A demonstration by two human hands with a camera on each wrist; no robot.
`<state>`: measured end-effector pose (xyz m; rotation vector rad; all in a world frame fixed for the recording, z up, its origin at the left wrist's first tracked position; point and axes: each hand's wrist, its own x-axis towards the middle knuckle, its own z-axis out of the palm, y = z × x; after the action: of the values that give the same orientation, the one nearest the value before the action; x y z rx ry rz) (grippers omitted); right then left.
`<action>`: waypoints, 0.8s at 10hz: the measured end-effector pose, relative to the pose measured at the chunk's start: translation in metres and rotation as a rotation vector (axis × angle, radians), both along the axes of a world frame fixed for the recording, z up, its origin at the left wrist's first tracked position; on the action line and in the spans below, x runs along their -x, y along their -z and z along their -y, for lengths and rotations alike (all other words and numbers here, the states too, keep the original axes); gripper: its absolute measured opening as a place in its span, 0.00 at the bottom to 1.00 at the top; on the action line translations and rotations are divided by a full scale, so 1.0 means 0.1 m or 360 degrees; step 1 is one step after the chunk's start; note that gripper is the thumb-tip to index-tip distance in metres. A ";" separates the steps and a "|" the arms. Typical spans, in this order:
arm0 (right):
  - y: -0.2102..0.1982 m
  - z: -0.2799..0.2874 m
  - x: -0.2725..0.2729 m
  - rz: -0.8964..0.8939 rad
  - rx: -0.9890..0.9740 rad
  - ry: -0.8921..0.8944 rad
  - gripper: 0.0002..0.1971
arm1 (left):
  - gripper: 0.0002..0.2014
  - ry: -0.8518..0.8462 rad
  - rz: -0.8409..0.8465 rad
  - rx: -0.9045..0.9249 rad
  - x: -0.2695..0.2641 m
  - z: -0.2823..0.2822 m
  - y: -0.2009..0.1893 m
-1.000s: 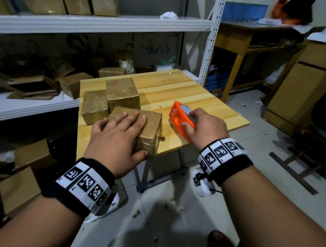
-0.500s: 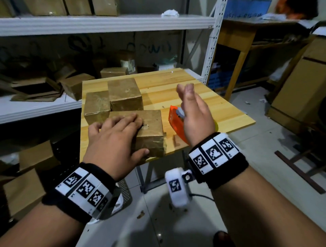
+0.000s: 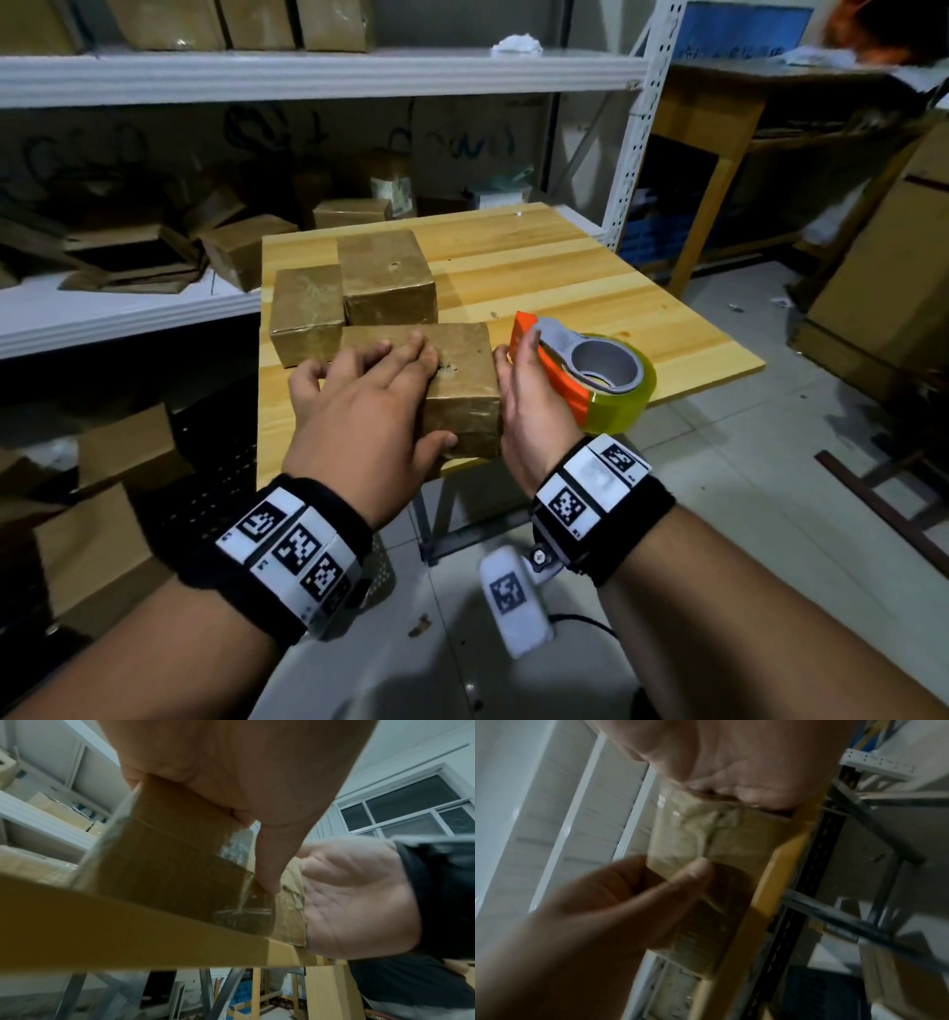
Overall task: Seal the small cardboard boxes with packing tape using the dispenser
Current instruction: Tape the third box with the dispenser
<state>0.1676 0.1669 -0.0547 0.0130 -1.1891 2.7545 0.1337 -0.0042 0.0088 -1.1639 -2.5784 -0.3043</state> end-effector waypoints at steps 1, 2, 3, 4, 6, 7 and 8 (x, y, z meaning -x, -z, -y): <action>-0.36 0.18 -0.25 0.0590 -0.0611 0.0658 0.55 | 0.44 0.0003 0.0074 -0.0007 0.00 0.00 -0.03; -0.25 0.14 -0.18 0.0619 -0.0751 0.0624 0.58 | 0.51 0.0029 0.0326 -0.0225 0.00 0.06 -0.06; -0.13 0.12 -0.15 0.0656 -0.1013 0.0652 0.61 | 0.53 -0.0037 0.0784 -0.0875 0.05 0.13 -0.12; -0.24 0.15 -0.27 0.0517 -0.1052 0.0649 0.50 | 0.51 -0.0171 0.1410 -0.1345 0.20 0.18 -0.12; -0.34 0.18 -0.31 0.0473 -0.0754 0.0825 0.27 | 0.18 -0.0180 0.1641 -0.1908 0.29 0.23 -0.15; -0.35 0.20 -0.31 0.0459 -0.0638 0.0896 0.27 | 0.23 -0.0238 0.1716 -0.1851 0.25 0.21 -0.15; -0.40 0.26 -0.34 0.0397 -0.0658 0.0874 0.22 | 0.39 -0.0141 0.1607 -0.1665 0.17 0.16 -0.08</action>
<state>0.2015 0.1408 -0.0149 -0.5396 -1.5261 2.0473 0.1164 -0.0200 0.0171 -0.4932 -2.3701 -2.3206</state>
